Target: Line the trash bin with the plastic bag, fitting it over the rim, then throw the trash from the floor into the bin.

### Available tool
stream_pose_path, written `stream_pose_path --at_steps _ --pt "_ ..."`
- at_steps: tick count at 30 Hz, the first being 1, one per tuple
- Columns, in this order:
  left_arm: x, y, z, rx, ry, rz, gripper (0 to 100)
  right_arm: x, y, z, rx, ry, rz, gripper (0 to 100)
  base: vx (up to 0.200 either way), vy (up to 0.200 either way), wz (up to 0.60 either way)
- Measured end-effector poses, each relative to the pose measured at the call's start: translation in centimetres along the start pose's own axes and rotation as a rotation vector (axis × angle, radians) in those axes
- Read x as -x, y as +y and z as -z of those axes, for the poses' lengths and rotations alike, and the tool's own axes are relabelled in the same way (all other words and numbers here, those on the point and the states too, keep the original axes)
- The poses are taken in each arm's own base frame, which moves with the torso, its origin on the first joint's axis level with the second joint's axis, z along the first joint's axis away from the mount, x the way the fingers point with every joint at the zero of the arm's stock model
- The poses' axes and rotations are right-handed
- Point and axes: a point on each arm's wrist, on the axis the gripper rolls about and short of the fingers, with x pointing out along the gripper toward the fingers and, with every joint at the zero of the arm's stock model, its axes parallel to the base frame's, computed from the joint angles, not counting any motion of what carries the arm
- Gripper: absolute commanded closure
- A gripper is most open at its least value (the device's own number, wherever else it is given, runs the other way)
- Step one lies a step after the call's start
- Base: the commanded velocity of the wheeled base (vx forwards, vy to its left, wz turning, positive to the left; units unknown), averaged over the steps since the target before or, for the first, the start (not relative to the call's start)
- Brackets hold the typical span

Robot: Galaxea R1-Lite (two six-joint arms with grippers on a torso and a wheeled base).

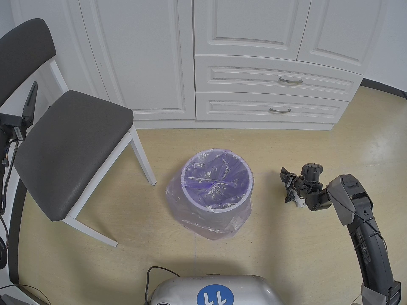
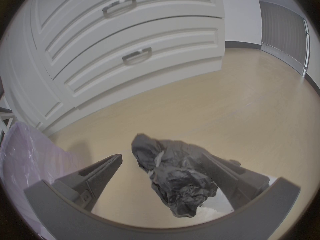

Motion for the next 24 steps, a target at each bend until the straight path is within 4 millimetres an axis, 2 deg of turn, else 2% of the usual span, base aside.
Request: stream_pose_path --at_steps 10,16,17,24 --pt "0.4 0.4 -0.5 0.006 -0.018 -0.009 0 -0.3 -1.5 1.9 0.006 0.140 0.068 0 0.000 0.000 0.00" --pt "0.4 0.4 -0.6 0.008 -0.022 -0.010 0 -0.3 -1.9 2.2 0.007 0.158 0.079 0 0.000 0.000 0.00" --pt "0.4 0.4 -0.6 0.009 -0.023 -0.011 0 -0.3 -1.9 2.3 0.007 0.159 0.079 100 0.000 0.000 0.00" --pt "0.4 0.4 -0.7 0.012 -0.027 -0.009 0 -0.3 -1.9 2.4 0.006 0.161 0.080 100 0.000 0.000 0.00"
